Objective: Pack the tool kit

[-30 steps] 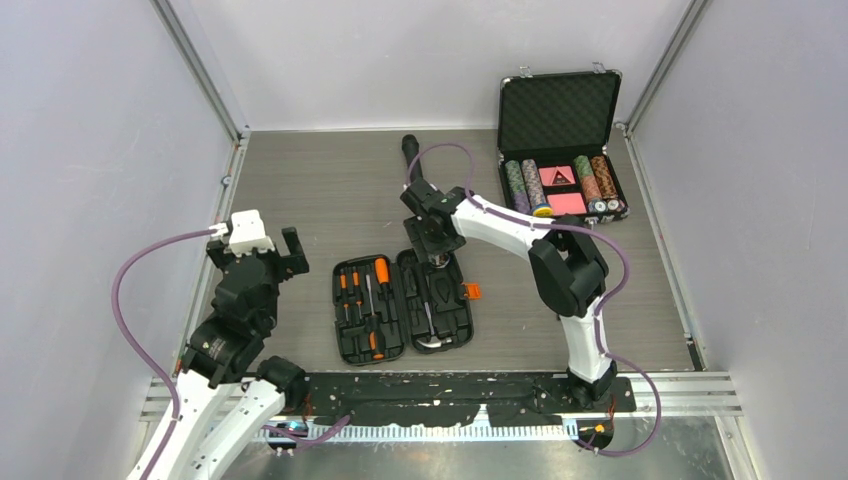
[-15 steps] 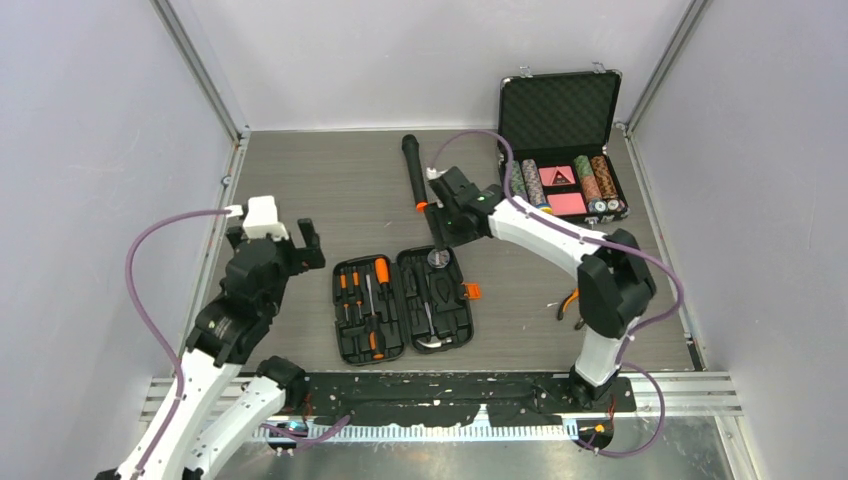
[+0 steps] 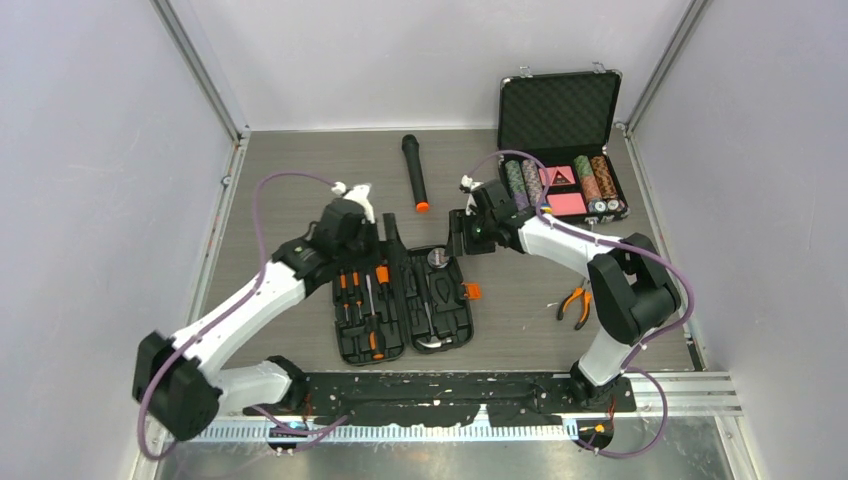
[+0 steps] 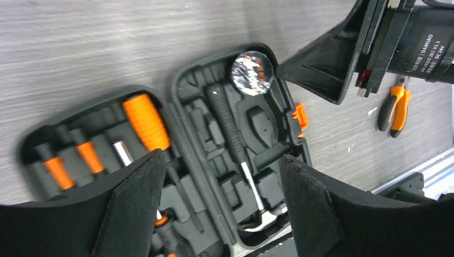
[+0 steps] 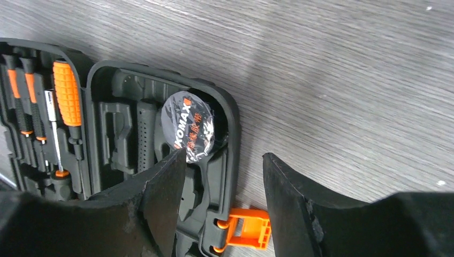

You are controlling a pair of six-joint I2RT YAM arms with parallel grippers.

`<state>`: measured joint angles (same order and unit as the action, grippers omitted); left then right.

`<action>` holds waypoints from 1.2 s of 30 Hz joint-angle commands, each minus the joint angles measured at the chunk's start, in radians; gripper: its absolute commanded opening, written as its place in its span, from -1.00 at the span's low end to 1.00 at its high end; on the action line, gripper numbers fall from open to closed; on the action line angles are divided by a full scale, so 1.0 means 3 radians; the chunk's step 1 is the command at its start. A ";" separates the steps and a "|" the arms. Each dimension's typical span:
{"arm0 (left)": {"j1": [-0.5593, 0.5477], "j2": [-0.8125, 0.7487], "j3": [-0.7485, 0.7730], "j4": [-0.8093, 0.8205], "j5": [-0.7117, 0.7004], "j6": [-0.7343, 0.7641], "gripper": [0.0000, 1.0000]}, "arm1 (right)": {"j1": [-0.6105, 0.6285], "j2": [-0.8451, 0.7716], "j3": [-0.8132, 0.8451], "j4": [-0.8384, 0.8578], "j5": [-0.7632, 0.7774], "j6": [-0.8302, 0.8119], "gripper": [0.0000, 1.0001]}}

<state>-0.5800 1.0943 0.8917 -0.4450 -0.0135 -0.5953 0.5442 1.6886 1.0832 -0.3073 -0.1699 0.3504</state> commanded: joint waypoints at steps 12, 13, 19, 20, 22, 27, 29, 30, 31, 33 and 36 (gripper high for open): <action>-0.0272 0.1648 0.0798 0.0631 0.0431 -0.0309 -0.20 | -0.0175 0.0013 -0.0387 0.1000 -0.0590 0.0193 0.06; -0.0271 0.1707 0.0831 0.0629 0.0440 -0.0303 -0.25 | -0.0179 0.0030 -0.0401 0.1003 -0.0603 0.0192 0.04; -0.0276 0.1995 0.0992 0.0543 0.0394 -0.0238 -0.44 | -0.0212 0.0093 -0.0434 0.1145 -0.0639 0.0199 0.01; -0.0276 0.2034 0.1016 0.0523 0.0387 -0.0229 -0.45 | -0.0218 0.0099 -0.0435 0.1146 -0.0634 0.0191 0.01; -0.0276 0.2109 0.1060 0.0493 0.0388 -0.0216 -0.47 | -0.0228 0.0116 -0.0453 0.1149 -0.0631 0.0185 0.00; -0.0276 0.2275 0.1116 0.0455 0.0393 -0.0220 -0.52 | -0.0237 0.0135 -0.0500 0.1170 -0.0635 0.0177 -0.05; -0.0277 0.2338 0.1125 0.0432 0.0390 -0.0220 -0.54 | -0.0239 0.0143 -0.0521 0.1182 -0.0634 0.0177 -0.07; -0.0276 0.2356 0.1129 0.0420 0.0385 -0.0221 -0.59 | -0.0241 0.0148 -0.0535 0.1187 -0.0643 0.0177 -0.08; -0.0276 0.2372 0.1130 0.0407 0.0382 -0.0220 -0.61 | -0.0240 0.0159 -0.0541 0.1197 -0.0644 0.0181 -0.08; -0.0278 0.2395 0.1131 0.0382 0.0352 -0.0220 -0.63 | -0.0239 0.0170 -0.0551 0.1205 -0.0656 0.0182 -0.10; -0.0277 0.2423 0.1126 0.0374 0.0327 -0.0215 -0.71 | -0.0240 0.0182 -0.0561 0.1213 -0.0652 0.0178 -0.12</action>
<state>-0.6594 1.8175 1.1946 -0.3264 0.0975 -0.6724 0.4755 1.7348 0.9173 0.0139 -0.3576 0.4042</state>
